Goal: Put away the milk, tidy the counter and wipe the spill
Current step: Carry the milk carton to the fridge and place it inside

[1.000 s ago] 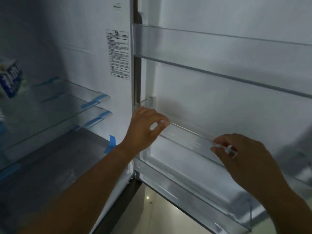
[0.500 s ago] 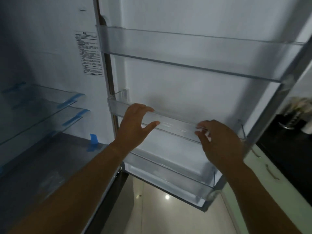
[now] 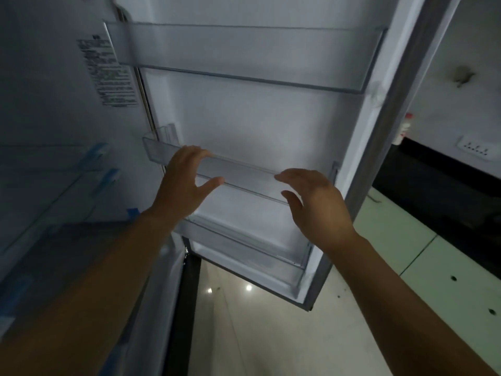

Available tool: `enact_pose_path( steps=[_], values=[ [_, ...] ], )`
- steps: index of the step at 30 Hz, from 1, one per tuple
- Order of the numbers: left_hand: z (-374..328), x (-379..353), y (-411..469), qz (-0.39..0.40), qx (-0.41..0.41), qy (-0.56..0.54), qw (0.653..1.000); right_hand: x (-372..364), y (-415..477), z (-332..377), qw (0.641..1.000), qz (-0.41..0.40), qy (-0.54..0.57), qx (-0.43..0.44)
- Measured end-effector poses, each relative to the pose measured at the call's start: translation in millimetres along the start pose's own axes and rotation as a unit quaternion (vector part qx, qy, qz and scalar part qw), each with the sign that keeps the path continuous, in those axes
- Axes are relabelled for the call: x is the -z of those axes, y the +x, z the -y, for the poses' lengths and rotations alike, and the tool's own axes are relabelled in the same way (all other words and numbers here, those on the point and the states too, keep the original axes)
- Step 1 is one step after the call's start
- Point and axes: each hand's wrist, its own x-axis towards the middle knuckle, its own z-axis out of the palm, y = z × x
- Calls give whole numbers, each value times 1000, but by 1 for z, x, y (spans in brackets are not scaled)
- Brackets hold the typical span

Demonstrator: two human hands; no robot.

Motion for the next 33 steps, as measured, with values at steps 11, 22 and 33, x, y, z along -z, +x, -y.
enact_pose_path(
  steps=[11,22,33],
  values=[
    [-45,8,-57,18,-22,-74,997,12,-27,29,1000,-20,4,21],
    [-120,-16,-100,-72,-16,-89,993,54,-70,-1,995,-2,87,53],
    [-164,-27,-126,-141,150,-6,978,72,-75,-45,971,-58,228,-39]
  ],
)
